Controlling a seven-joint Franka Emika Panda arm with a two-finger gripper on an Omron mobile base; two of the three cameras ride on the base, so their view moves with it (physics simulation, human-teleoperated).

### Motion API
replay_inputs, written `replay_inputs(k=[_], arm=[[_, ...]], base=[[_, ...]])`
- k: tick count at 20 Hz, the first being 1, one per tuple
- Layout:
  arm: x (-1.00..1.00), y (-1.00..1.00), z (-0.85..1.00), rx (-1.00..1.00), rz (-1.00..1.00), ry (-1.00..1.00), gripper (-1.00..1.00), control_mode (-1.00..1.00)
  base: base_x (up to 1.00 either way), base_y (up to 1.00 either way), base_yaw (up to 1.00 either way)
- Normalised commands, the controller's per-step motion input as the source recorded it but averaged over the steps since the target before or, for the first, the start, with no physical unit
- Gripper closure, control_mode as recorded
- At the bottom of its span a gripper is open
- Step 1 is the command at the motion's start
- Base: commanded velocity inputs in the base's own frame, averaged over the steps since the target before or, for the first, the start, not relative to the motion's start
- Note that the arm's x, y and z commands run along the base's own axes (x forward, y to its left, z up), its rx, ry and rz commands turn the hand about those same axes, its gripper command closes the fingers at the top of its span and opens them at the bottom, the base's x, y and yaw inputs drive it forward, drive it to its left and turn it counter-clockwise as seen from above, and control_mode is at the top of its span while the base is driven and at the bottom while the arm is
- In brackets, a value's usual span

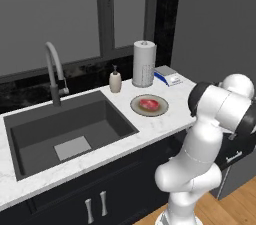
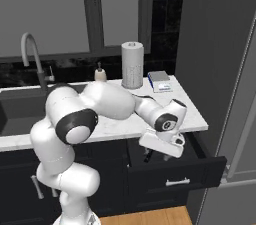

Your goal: Pick up the knife from the drawer and place it on the cutting board. Then place the meat from the plate to the cutting board.

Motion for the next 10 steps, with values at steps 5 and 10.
replay_inputs(k=[5, 10], arm=[[0.43, 0.06, -0.19, -0.04, 0.01, 0.01, -1.00, -1.00], [0.36, 0.00, -0.41, 0.00, 0.00, 0.03, -1.00, -1.00]], base=[[0.00, 0.00, 0.00], [0.00, 0.00, 0.00]])
